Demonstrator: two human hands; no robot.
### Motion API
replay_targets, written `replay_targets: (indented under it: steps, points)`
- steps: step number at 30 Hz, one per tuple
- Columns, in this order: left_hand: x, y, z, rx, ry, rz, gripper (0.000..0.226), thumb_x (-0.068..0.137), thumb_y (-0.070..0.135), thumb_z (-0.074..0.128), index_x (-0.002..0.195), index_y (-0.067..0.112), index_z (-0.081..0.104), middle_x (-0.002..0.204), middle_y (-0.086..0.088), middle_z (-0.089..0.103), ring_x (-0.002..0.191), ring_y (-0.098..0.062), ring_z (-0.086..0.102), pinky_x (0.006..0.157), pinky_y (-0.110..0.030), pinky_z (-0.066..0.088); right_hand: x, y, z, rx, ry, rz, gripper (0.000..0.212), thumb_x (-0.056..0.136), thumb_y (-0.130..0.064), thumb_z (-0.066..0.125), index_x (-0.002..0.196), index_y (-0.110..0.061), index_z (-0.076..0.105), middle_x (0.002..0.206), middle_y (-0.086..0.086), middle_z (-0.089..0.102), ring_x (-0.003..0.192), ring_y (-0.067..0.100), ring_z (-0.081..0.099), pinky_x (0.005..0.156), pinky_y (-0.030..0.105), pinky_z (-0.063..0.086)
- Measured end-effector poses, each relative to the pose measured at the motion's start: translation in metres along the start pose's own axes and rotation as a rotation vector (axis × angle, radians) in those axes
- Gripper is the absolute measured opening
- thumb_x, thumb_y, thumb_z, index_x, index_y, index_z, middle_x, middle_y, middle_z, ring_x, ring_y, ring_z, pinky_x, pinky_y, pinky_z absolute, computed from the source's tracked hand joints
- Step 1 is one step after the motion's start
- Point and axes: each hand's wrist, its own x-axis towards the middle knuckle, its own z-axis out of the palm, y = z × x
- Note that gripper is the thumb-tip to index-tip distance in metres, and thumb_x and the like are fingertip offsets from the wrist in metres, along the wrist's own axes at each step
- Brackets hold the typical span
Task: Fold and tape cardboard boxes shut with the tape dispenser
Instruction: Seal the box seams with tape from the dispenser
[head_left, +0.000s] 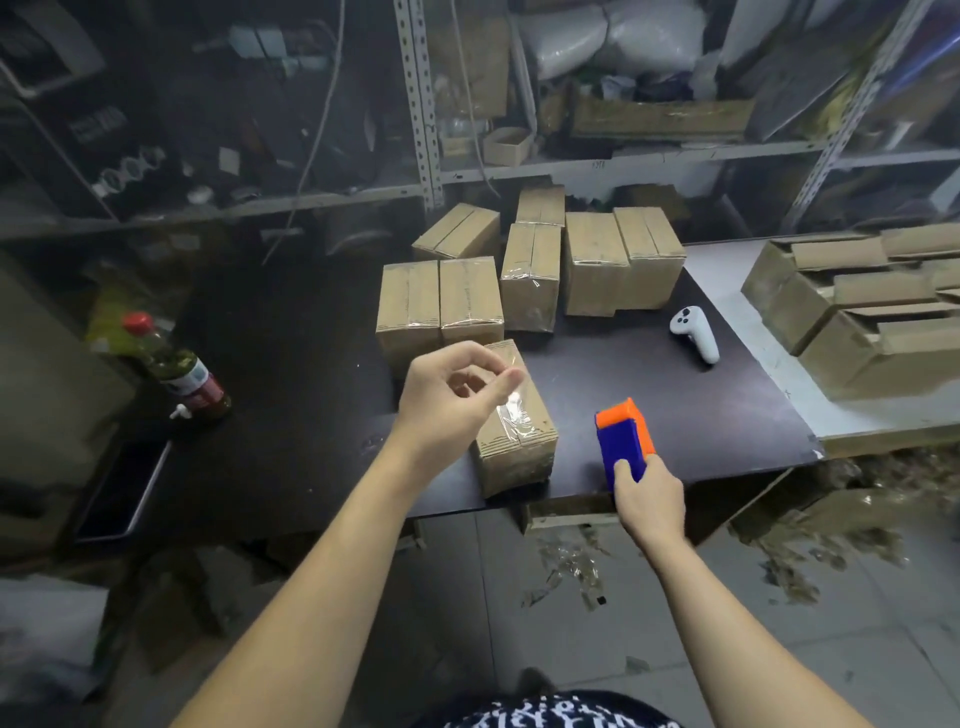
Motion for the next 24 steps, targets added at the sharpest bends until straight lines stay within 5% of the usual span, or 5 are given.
replay_targets:
  steps: [10,14,18,20,24]
  points:
    - [-0.010,0.002,0.001,-0.002,0.029,-0.171,0.011,0.086,0.016,0.081,0.086,0.008,0.074,0.075,-0.005,0.073,0.066,-0.017,0.067,0.072,-0.042,0.058,0.025,-0.029,0.027,-0.256,-0.123,-0.206,0.028,0.097,-0.035,0.068,0.092,-0.009,0.060,0.106,0.021,0.071,0.083,0.032,0.051,0.071,0.033,0.034]
    - [-0.009,0.001,-0.001,-0.011,0.081,-0.196,0.013,0.089,0.018,0.079,0.087,0.008,0.072,0.079,-0.009,0.073,0.073,-0.030,0.069,0.079,-0.048,0.058,0.022,-0.041,0.031,0.004,-0.066,-0.146,0.056,0.091,-0.030,0.077,0.138,-0.010,0.054,0.124,0.018,0.065,0.114,0.038,0.059,0.092,0.041,0.046]
    - [-0.006,-0.002,-0.001,-0.041,0.087,-0.209,0.013,0.089,0.017,0.078,0.089,0.005,0.071,0.084,-0.012,0.074,0.070,-0.032,0.065,0.076,-0.047,0.058,0.003,-0.069,0.026,0.267,0.064,-0.327,0.039,0.098,-0.022,0.064,0.135,-0.012,0.058,0.131,0.005,0.060,0.121,0.017,0.054,0.106,0.033,0.040]
    - [-0.004,-0.003,0.002,-0.074,0.102,-0.224,0.016,0.088,0.014,0.079,0.090,0.000,0.070,0.083,-0.015,0.072,0.065,-0.018,0.062,0.071,-0.035,0.057,-0.010,-0.091,0.013,0.418,-0.161,-0.425,0.035,0.098,-0.019,0.058,0.133,-0.019,0.061,0.130,-0.008,0.060,0.119,0.003,0.053,0.104,0.021,0.040]
    - [-0.001,-0.003,0.011,-0.166,0.160,-0.262,0.016,0.091,0.005,0.074,0.094,-0.010,0.066,0.088,-0.019,0.074,0.064,-0.009,0.065,0.062,-0.018,0.052,-0.026,-0.126,-0.011,0.615,-0.713,-0.455,0.041,0.094,0.005,0.046,0.117,-0.019,0.069,0.106,-0.012,0.075,0.108,0.005,0.065,0.093,0.017,0.050]
